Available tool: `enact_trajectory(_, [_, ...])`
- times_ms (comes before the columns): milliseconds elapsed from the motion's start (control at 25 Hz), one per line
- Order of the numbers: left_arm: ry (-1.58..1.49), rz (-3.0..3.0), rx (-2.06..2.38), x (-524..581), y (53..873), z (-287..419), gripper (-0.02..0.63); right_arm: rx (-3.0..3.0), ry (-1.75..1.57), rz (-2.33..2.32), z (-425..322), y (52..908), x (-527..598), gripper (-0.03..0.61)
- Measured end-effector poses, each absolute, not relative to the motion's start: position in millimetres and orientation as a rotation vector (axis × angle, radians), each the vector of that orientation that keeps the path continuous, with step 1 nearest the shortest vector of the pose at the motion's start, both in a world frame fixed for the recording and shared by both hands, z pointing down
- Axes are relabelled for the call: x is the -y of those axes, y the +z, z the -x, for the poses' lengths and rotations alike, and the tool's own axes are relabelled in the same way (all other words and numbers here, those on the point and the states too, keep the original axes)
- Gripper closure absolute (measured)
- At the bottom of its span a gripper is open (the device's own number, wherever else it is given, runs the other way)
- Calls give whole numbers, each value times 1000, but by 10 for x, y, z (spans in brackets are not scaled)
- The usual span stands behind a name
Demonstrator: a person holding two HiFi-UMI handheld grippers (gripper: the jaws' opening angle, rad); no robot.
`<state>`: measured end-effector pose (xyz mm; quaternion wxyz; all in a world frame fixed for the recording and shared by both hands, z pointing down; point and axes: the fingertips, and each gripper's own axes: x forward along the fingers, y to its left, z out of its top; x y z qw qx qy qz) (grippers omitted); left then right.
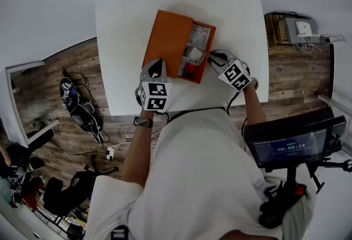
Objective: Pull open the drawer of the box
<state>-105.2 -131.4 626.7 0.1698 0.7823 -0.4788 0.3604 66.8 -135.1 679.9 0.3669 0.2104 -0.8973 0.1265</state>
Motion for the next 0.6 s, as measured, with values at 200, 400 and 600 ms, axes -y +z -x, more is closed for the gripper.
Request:
enact_trajectory(200, [1027, -2226, 1367, 1321, 6275, 1057, 609, 2289, 326, -551, -749, 6820, 1339, 506])
enact_trajectory(400, [1029, -2225, 1373, 1335, 6280, 1058, 609, 2281, 338, -569, -833, 6838, 1320, 506])
enact_trajectory(600, [1031, -2226, 1378, 1340, 6293, 1067, 609, 2279, 352, -586, -896, 6845, 1306, 506])
